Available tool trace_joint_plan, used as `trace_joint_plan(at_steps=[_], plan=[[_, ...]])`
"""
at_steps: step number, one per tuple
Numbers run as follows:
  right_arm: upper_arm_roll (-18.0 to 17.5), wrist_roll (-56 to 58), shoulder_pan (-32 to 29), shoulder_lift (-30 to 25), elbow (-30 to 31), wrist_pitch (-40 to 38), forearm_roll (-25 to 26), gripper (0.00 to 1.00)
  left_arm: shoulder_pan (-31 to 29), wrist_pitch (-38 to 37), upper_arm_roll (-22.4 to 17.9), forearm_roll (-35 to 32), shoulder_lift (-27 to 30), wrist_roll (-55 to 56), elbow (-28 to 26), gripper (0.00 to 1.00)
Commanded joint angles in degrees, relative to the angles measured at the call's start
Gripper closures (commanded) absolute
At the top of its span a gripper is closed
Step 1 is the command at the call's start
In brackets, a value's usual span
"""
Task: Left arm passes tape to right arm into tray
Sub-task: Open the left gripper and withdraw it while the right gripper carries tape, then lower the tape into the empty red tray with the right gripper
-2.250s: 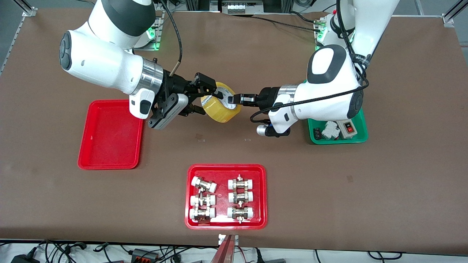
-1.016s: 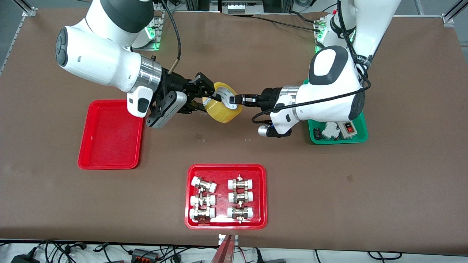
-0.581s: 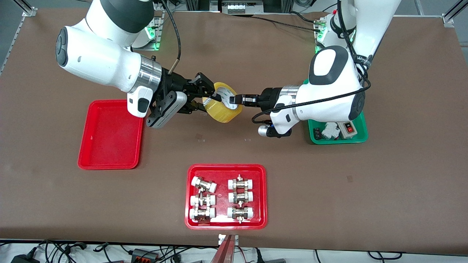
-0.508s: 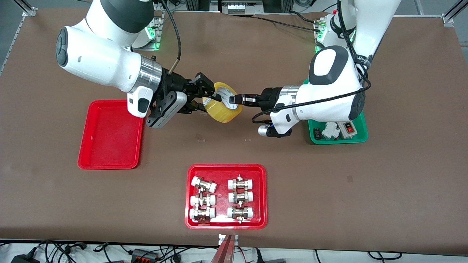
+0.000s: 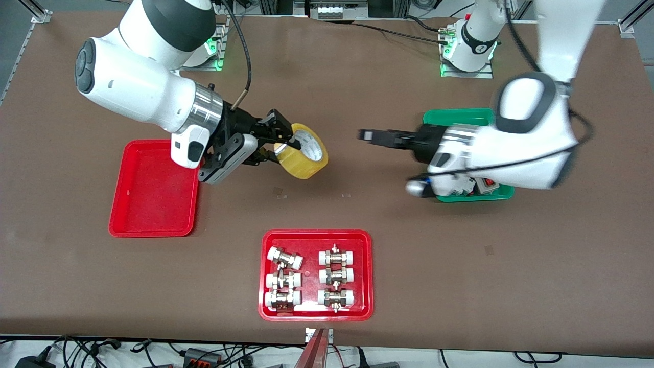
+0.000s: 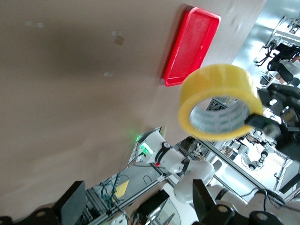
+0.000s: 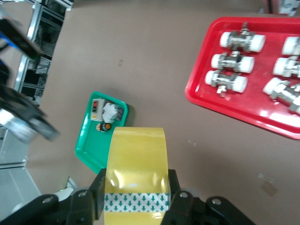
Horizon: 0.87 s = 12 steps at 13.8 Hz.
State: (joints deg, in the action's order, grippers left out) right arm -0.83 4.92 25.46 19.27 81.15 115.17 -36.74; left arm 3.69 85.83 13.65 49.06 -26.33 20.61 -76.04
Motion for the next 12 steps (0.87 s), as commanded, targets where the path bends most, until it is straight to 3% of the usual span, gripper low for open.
trace_joint_plan(at_steps=[1, 5, 8, 12], plan=[[-0.05, 0.18, -4.79, 0.59, 0.50, -2.57, 0.53, 0.63, -6.31, -9.59, 0.68, -9.55, 3.82, -3.62, 0.01, 0.00], [0.04, 0.18, -17.42, 5.15, 0.85, -12.22, 0.53, 0.63, -12.91, -16.39, 0.06, -26.50, 7.60, -26.45, -0.07, 0.00], [0.04, 2.36, -29.55, 9.89, 0.85, -21.37, 0.45, 0.63, -12.22, -15.52, 1.46, -44.61, 11.65, -31.15, -1.21, 0.00], [0.04, 11.23, -39.86, 16.75, 0.85, -24.11, 0.45, 0.63, -12.31, -5.09, 2.35, -47.74, 19.10, -31.06, -9.97, 0.00]])
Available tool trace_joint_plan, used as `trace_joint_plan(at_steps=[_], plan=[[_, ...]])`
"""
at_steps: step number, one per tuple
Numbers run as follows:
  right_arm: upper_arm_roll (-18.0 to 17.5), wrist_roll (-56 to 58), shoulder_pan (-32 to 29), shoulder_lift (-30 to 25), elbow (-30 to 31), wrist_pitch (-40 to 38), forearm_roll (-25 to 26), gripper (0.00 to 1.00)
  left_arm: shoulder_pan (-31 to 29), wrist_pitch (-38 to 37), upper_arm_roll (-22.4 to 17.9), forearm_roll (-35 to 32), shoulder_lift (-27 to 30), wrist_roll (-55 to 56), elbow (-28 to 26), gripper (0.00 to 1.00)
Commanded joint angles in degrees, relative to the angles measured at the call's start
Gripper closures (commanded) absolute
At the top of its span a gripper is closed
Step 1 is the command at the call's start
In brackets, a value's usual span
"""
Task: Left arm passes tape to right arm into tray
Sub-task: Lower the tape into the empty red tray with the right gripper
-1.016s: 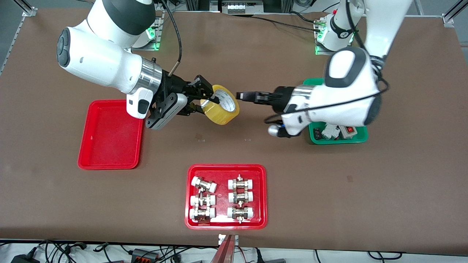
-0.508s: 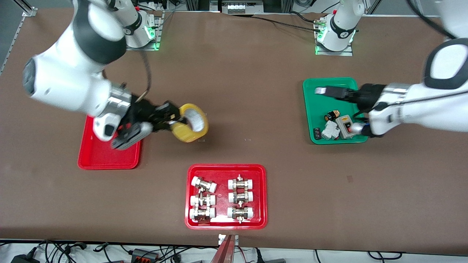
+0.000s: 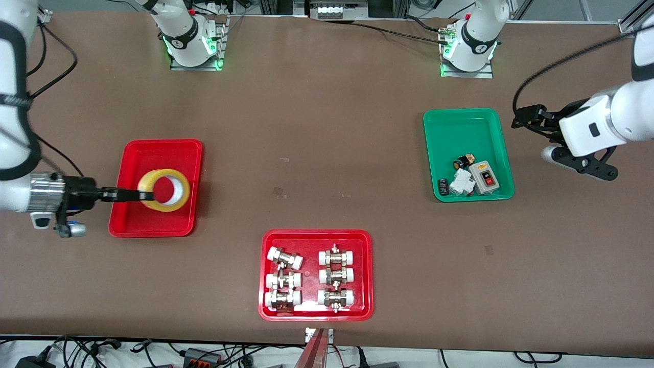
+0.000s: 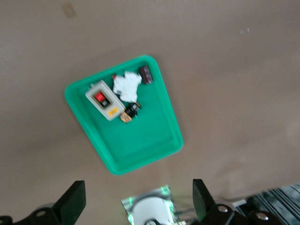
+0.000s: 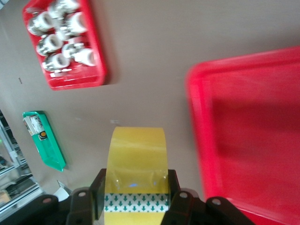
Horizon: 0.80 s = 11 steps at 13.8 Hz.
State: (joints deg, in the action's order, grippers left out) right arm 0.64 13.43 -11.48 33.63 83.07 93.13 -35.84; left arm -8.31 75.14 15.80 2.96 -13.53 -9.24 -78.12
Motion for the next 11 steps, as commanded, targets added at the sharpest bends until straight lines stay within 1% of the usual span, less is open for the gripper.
trace_joint_plan(at_steps=[1, 2, 3, 4, 5, 6, 7, 8, 11], plan=[[-1.43, 4.74, -4.06, 4.24, -1.06, -1.99, -0.37, 0.63, -0.30, 7.46, 0.19, -1.64, 7.98, -1.22, -9.49, 0.00], [-1.43, 6.68, -4.68, 5.56, -0.98, -1.99, -0.46, 0.63, -0.21, 7.30, 0.28, -1.55, 8.52, -1.31, -9.42, 0.00], [-1.43, 9.05, -5.38, 6.79, -0.98, -1.64, -0.46, 0.63, 0.05, 7.13, -0.59, -1.55, 9.04, -2.18, -9.33, 0.00], [-1.43, 11.59, -5.74, 7.93, -1.06, -1.29, -0.63, 0.62, 2.31, 7.04, -2.16, -1.47, 9.40, -2.36, -8.81, 0.00], [-1.43, 13.62, -6.09, 8.99, -1.06, -1.02, -0.89, 0.62, 6.60, 6.69, -7.31, -1.47, 9.58, -1.93, -7.76, 0.00], [-1.43, 14.25, -6.09, 9.70, -0.98, -0.41, -1.16, 0.62, 9.51, 6.34, -11.72, -0.94, 9.49, -1.66, -6.45, 0.00], [-1.43, 14.86, -6.18, 10.40, -1.06, 0.29, -1.25, 0.62, 9.98, 6.51, -12.98, -0.94, 9.32, -1.57, -5.48, 0.00], [-1.43, 16.35, -6.18, 11.02, -1.06, 1.17, -1.25, 0.62, 9.81, 6.77, -13.25, -0.59, 9.40, -1.66, -5.47, 0.00], [-1.52, 17.50, -6.27, 12.51, -0.98, 1.53, -2.12, 0.62, 8.05, 6.52, -12.73, -0.76, 9.23, -2.10, -4.94, 0.00]])
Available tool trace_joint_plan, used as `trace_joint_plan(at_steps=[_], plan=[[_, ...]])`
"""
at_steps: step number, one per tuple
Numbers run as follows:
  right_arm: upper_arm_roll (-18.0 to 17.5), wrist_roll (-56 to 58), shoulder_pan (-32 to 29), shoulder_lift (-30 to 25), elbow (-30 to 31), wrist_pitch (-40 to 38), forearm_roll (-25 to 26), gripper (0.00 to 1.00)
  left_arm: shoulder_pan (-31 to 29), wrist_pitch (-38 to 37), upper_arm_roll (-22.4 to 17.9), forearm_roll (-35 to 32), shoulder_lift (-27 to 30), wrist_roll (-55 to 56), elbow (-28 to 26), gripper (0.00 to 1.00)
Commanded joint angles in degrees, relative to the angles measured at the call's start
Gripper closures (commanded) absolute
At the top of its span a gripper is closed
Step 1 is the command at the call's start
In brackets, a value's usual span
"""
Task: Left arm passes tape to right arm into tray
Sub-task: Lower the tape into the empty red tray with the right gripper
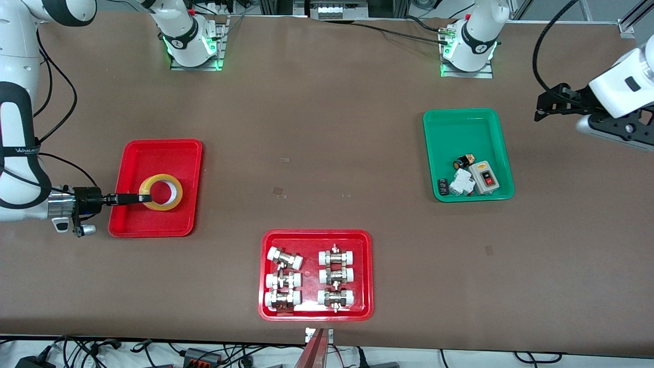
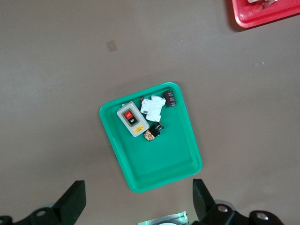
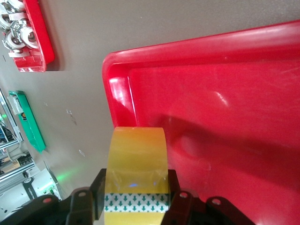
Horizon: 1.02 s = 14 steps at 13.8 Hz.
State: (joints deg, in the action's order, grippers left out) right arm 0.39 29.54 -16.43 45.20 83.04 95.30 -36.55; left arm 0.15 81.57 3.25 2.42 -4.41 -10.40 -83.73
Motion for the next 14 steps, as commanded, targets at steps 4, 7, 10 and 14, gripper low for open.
trace_joint_plan(at_steps=[4, 7, 10, 14], plan=[[-1.27, 3.16, -2.28, 1.82, 0.01, -1.34, -1.68, 0.46, -0.67, 3.92, 0.00, -1.45, 0.80, -1.46, -1.24, 0.00], [-1.18, 3.33, -2.55, 1.82, 1.24, -1.44, -0.90, 0.00, -0.67, 9.38, -0.08, -1.98, 4.74, -1.56, -7.48, 0.00], [-1.10, 6.41, -3.43, 1.65, 1.68, -1.35, 0.59, 0.00, -0.93, 11.33, -0.17, -2.07, 6.43, -1.47, -10.40, 0.00], [-1.10, 6.50, -4.22, 1.21, 1.60, -0.56, 7.10, 0.00, -1.02, 8.70, -0.17, -2.15, 5.55, -1.38, -8.82, 0.00]])
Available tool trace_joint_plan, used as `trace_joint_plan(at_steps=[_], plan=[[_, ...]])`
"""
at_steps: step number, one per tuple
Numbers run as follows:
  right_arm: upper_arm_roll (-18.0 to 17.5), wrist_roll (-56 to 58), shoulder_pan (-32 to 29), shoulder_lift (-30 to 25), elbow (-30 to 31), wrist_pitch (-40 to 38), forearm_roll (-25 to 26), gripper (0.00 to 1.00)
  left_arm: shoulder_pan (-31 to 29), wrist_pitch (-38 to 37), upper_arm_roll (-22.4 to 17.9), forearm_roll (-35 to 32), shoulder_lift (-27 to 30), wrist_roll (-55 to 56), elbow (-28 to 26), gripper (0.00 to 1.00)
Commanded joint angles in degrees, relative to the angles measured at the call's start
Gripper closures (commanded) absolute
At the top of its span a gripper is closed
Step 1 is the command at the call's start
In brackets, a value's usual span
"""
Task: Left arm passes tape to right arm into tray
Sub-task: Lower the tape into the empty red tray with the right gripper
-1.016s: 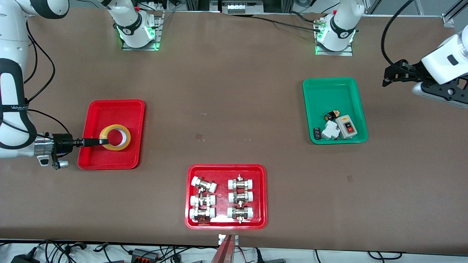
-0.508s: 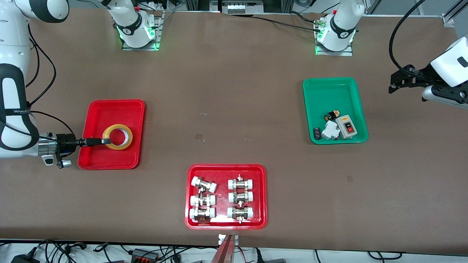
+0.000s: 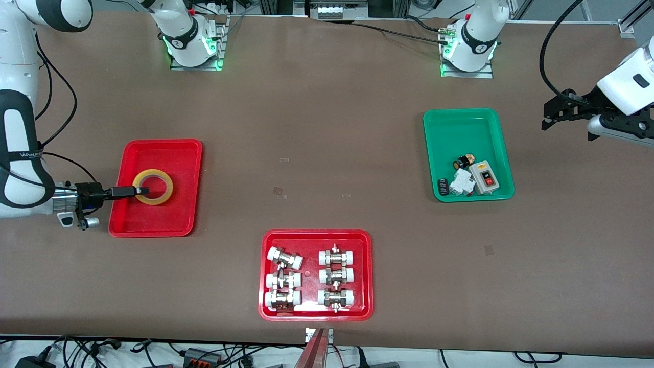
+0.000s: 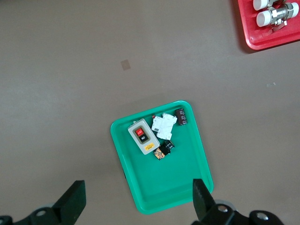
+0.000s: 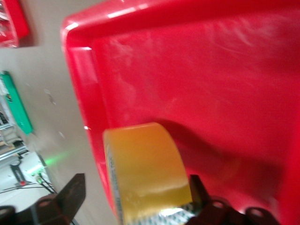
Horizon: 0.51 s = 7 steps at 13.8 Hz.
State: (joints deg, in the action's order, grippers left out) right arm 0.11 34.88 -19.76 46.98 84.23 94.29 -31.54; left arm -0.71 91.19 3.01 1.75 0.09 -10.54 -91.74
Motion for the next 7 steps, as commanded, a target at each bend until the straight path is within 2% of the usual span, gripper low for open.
trace_joint_plan(at_steps=[1, 4, 7], plan=[[-0.81, 1.07, -0.38, -1.10, 0.24, 1.24, 3.75, 0.00, -0.17, -1.01, -0.19, -1.49, 1.05, -1.24, -0.72, 0.00], [-0.81, -0.16, 2.87, -5.48, 0.24, 4.84, 11.13, 0.00, -0.17, -1.01, -0.28, -1.49, 1.05, -1.24, -0.63, 0.00], [-1.16, -8.83, 6.03, -9.61, -2.21, 4.85, 18.85, 0.00, -0.17, -0.92, -0.28, -1.40, 1.05, -1.24, -0.63, 0.00]])
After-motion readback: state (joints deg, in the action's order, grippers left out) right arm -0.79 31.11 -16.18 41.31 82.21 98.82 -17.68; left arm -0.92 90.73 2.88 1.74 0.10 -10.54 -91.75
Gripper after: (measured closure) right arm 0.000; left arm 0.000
